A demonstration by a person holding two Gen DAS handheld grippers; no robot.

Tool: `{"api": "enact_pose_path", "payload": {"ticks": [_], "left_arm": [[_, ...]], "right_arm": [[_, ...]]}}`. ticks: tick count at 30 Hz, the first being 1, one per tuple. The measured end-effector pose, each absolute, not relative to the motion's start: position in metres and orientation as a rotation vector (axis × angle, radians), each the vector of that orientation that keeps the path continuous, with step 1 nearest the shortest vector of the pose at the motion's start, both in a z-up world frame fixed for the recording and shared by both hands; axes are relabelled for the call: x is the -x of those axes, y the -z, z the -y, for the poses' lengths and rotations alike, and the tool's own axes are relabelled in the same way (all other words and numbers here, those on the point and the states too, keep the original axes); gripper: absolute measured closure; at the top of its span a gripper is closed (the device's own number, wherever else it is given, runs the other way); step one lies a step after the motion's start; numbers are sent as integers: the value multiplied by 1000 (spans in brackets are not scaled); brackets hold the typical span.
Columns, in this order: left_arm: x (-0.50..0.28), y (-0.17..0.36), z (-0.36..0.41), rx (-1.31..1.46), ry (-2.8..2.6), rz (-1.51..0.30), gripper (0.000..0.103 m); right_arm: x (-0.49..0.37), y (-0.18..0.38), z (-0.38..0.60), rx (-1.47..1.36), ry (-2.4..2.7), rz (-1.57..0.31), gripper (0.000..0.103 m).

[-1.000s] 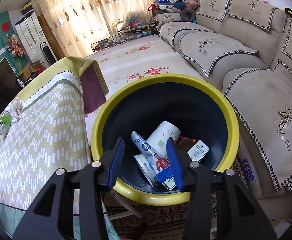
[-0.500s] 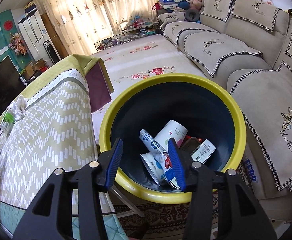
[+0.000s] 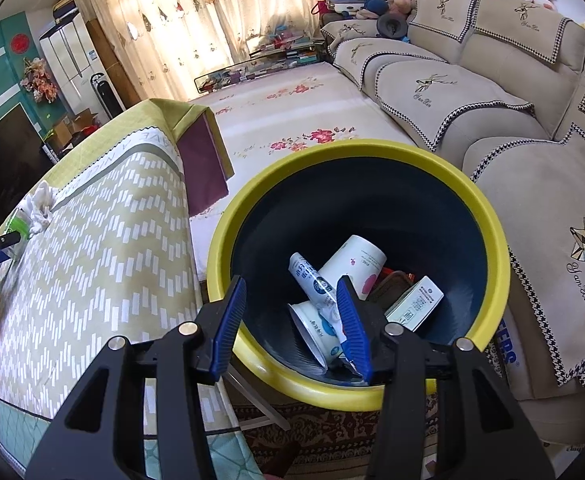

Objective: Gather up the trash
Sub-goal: 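Grasp the green-lidded toothpick jar with the left gripper, then carry the green-lidded jar over the bin and open the left gripper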

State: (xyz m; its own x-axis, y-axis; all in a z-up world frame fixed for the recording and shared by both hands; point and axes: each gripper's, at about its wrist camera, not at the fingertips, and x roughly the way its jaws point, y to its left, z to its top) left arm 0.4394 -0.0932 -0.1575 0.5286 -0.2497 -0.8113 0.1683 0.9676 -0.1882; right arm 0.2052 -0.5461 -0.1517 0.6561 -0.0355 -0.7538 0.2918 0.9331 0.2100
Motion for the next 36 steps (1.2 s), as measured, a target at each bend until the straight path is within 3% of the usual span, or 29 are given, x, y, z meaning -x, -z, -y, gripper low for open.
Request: {"api": "enact_pose_path", "payload": {"ticks": [8,23,36], "left_arm": [[-441,155,101,77,252,-973,52],[-350,121,142,-52,354,-909,53],[-279,87,243,-142,597,-855,53]], "right_arm": [[-205,151,542,-321,181,-839,57],[-185,138,533,-320,162,-798,57],[-146,127,554,-345,202,-739,57]]}}
